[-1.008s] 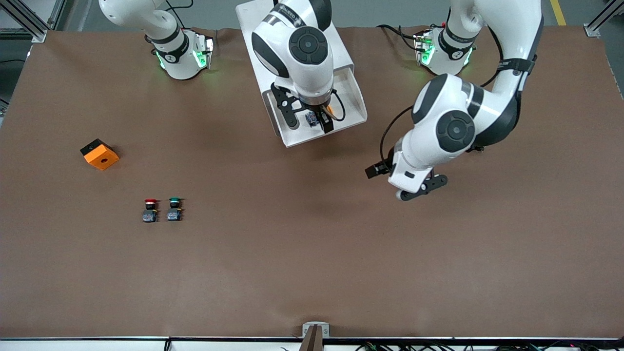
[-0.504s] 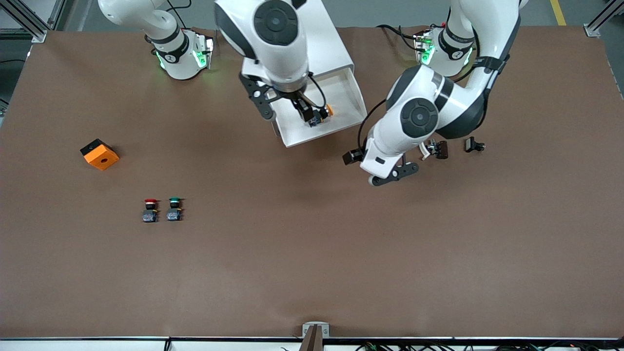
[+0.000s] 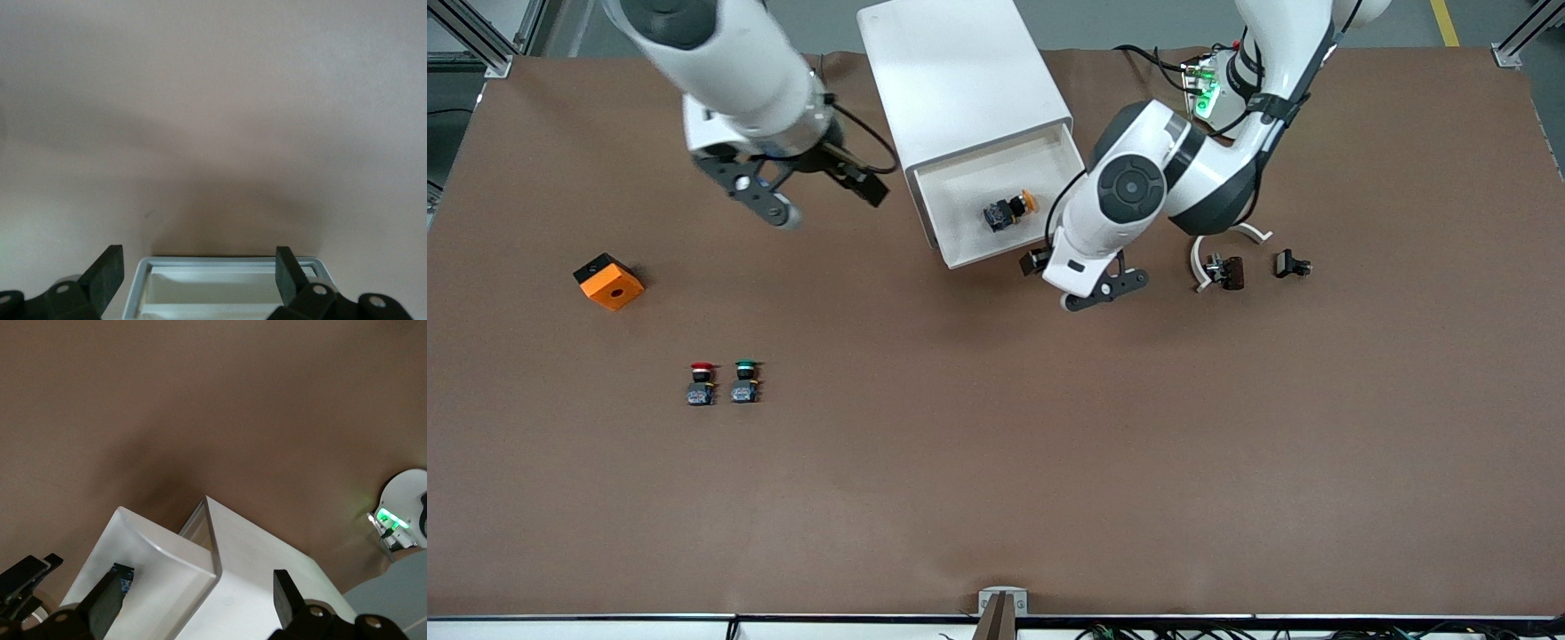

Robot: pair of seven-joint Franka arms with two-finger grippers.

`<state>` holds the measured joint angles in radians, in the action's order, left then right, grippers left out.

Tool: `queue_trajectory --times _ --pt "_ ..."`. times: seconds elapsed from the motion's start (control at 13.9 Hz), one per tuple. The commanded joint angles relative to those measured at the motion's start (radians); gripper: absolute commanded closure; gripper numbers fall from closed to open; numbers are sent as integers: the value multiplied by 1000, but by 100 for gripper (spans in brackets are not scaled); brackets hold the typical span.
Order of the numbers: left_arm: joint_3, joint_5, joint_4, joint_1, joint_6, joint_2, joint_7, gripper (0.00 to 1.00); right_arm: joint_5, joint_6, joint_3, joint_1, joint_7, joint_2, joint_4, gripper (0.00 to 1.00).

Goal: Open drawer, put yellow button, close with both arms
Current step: 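Push the drawer closed with the left gripper while the right gripper retreats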

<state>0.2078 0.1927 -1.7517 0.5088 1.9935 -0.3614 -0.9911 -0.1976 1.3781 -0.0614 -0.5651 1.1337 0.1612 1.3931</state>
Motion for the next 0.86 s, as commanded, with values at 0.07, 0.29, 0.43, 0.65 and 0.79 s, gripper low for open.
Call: queue_trajectory --times 0.07,0.29,0.43,0.65,0.79 --pt "19 -13 -40 57 18 25 -83 0 -10 13 14 157 -315 -130 158 0" --pt "71 -6 -57 56 18 32 -106 0 21 22 14 272 -530 -166 217 0" --pt "108 -6 -78 54 19 41 -119 0 35 32 14 353 -684 -169 236 0" --pt "163 -6 -86 56 24 39 -159 0 81 64 14 433 -863 -172 245 0" --pt "195 -4 -88 56 25 38 -184 0 92 82 14 479 -952 -172 245 0"
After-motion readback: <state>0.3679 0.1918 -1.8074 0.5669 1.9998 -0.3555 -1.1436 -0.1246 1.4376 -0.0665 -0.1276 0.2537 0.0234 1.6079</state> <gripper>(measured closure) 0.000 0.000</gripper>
